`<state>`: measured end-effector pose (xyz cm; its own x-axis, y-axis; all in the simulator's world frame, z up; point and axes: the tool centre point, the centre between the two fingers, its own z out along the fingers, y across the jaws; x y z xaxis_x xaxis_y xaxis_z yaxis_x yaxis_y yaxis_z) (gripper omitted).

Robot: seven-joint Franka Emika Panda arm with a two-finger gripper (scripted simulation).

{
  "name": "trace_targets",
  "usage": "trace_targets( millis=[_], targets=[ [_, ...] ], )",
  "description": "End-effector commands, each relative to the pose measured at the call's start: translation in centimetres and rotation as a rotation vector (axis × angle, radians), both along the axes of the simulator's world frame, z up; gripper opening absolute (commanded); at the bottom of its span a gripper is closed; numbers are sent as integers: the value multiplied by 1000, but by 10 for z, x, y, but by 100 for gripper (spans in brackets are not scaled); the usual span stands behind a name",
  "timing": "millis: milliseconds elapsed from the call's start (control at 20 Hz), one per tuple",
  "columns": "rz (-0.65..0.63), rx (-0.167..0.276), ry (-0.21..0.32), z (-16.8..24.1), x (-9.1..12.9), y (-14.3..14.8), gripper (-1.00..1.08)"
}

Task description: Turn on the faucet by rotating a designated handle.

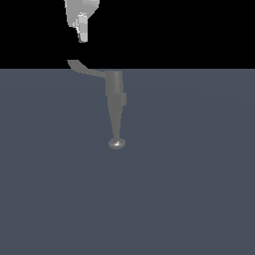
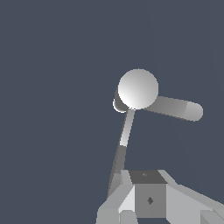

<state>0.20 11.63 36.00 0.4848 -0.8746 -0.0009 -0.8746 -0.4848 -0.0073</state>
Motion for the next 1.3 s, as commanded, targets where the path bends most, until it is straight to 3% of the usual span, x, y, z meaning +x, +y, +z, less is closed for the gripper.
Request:
trace_targets(
  millis=[0,600,1250],
  targets=[
    [-57,0,1,-11,9,7,-100],
    [-246,-3,6,-53,36,32,-100],
    [-281,-4,7,-61,38,36,-100]
  ],
)
